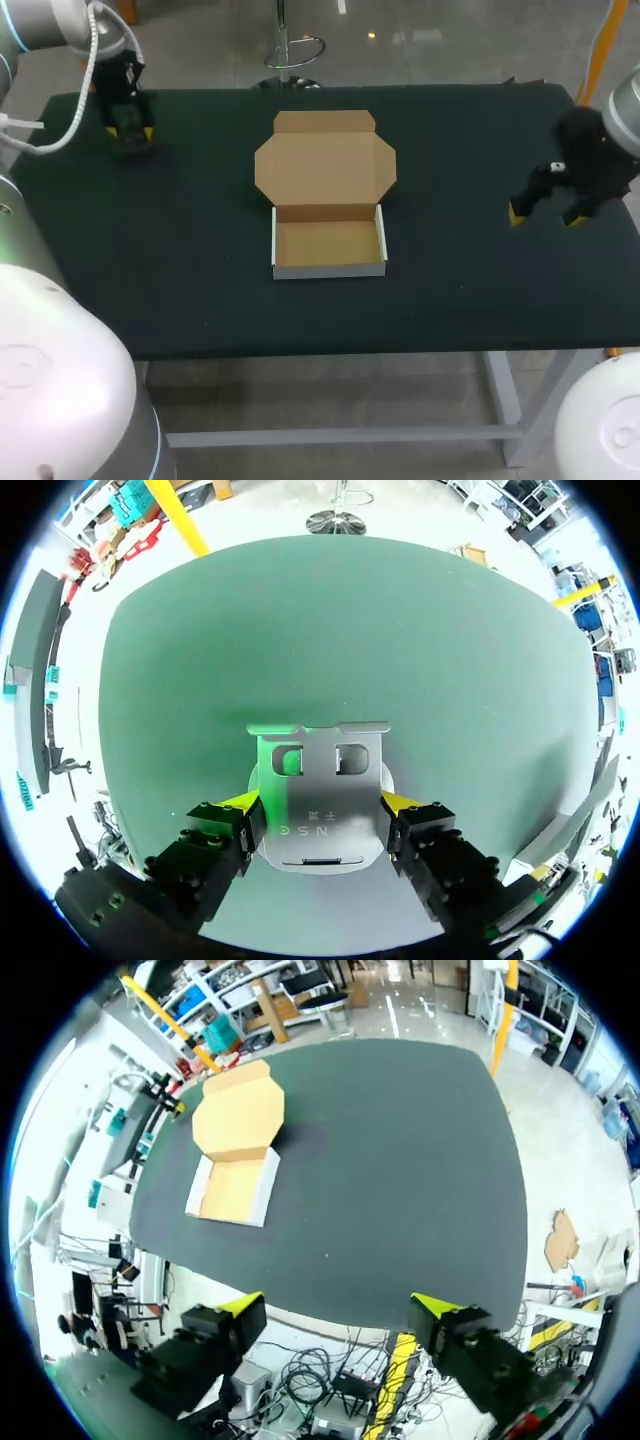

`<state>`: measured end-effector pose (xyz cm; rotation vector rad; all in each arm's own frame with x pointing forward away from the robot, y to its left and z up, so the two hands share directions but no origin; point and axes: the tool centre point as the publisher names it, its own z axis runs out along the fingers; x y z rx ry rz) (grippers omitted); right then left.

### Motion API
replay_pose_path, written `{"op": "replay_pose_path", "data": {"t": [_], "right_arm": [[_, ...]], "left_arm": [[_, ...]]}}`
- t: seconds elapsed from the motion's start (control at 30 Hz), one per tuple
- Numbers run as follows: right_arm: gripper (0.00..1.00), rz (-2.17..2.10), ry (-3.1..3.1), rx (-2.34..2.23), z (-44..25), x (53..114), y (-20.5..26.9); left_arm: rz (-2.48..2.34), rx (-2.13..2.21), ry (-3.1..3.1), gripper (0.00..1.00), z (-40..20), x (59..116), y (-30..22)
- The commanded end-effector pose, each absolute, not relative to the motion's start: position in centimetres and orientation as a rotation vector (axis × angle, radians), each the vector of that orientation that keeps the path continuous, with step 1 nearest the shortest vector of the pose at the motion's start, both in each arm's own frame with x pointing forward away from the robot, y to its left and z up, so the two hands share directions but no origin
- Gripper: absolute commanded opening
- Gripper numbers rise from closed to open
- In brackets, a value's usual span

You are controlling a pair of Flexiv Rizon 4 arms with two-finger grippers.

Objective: Assemble the packaging by folding the flat box into shape, placing the metal phone stand inside, and closing the box properly

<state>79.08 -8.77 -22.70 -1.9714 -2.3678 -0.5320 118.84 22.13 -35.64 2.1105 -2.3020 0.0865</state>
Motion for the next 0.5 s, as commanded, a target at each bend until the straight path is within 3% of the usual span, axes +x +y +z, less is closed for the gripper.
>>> {"op": "replay_pose_path", "data": {"t": [0.03,0.5], "right_arm": [[1.0,-0.591,-2.514,-1.781,-23.1,78.2,-8.5],[1.0,-0.856,-2.804,-1.223,-25.2,76.4,-8.8]], "left_arm": [[0.172,2.173,-2.361,0.0,-32.3,112.5,21.3],[0.171,2.122,-2.382,0.0,-29.5,105.8,18.4]]}}
